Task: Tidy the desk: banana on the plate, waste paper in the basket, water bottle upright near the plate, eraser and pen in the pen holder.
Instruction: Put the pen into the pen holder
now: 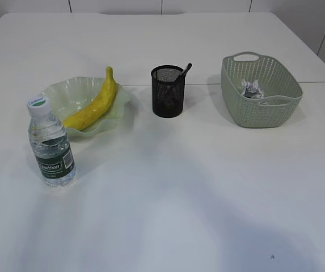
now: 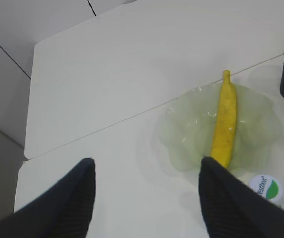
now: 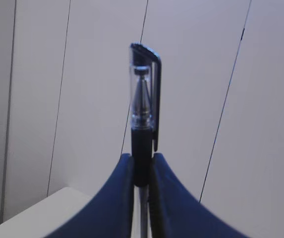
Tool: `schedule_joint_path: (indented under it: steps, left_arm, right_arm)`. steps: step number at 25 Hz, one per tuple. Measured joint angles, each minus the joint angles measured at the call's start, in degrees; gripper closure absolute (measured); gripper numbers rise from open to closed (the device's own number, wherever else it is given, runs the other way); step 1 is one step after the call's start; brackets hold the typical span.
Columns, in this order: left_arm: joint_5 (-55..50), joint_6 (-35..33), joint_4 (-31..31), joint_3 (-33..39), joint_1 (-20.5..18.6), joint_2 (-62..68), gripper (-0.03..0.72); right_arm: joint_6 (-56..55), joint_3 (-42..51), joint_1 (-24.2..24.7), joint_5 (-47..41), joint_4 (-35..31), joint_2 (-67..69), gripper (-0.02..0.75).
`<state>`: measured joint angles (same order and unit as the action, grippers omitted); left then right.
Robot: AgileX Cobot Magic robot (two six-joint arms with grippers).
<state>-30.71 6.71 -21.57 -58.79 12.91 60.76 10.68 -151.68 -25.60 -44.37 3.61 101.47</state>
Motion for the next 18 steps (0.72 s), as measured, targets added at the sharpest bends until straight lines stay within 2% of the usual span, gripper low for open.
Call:
schedule_joint_path:
  steps: [5,9,14,18]
  left_arm:
    - [0.0,0.0,0.0,0.0,0.0,0.0,0.223]
    - [0.0,0.0,0.0,0.0,0.0,0.0,0.223]
    - [0.0,0.0,0.0,0.0,0.0,0.0,0.223]
    - [0.0,0.0,0.22,0.0,0.0,0.0,0.223]
  right_arm:
    - [1.63,0.13,0.0,-2.42,0.31,-5.99,0.696]
    - [2.0,5.8,0.0,-3.25,2.66,-12.16,0.695]
    - [2.42,21.88,0.0,-1.71,4.76,-21.44,0.694]
    - [2.17,39.91,0.0,8.22,5.02,-29.74,0.694]
